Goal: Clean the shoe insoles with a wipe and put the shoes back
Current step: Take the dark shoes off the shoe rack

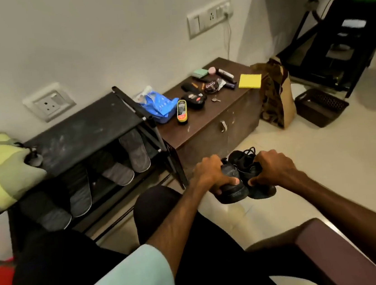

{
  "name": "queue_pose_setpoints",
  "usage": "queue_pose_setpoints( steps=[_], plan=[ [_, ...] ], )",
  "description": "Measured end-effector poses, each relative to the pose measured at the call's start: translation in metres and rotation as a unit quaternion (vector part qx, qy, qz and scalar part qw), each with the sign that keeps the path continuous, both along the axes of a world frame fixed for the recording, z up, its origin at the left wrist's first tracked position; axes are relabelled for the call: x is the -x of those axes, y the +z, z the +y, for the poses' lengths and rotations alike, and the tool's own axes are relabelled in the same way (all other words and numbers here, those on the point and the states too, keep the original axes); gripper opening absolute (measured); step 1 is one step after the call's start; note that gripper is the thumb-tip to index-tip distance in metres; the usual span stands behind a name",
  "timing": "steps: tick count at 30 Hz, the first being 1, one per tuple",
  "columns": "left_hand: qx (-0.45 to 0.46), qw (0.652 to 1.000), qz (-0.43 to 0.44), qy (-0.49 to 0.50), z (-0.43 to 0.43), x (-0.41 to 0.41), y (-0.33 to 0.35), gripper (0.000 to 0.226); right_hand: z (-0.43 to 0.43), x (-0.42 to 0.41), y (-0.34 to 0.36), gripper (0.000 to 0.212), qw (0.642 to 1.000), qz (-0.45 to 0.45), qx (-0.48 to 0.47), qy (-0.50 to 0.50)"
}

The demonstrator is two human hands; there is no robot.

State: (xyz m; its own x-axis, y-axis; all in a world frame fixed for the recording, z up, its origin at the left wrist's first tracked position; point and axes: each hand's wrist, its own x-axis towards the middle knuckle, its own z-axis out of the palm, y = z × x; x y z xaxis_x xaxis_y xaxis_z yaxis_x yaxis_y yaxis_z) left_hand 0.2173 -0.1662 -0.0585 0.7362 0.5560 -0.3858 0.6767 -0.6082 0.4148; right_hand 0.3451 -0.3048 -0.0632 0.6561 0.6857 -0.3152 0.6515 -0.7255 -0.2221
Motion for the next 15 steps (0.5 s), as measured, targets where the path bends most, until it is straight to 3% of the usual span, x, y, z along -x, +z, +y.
queue_pose_setpoints(
  steps=[8,15],
  plan=[
    [0.006,0.989,0.142,-0.032,-0.004,-0.022,-0.094,0.078,-0.017,-0.025,-0.112,0.033,0.981,0.175,0.022,-0.083],
    [0.018,0.992,0.124,-0.002,-0.006,-0.047,-0.136,0.071,-0.034,-0.018,-0.194,0.039,0.968,0.188,0.006,-0.166]
  ],
)
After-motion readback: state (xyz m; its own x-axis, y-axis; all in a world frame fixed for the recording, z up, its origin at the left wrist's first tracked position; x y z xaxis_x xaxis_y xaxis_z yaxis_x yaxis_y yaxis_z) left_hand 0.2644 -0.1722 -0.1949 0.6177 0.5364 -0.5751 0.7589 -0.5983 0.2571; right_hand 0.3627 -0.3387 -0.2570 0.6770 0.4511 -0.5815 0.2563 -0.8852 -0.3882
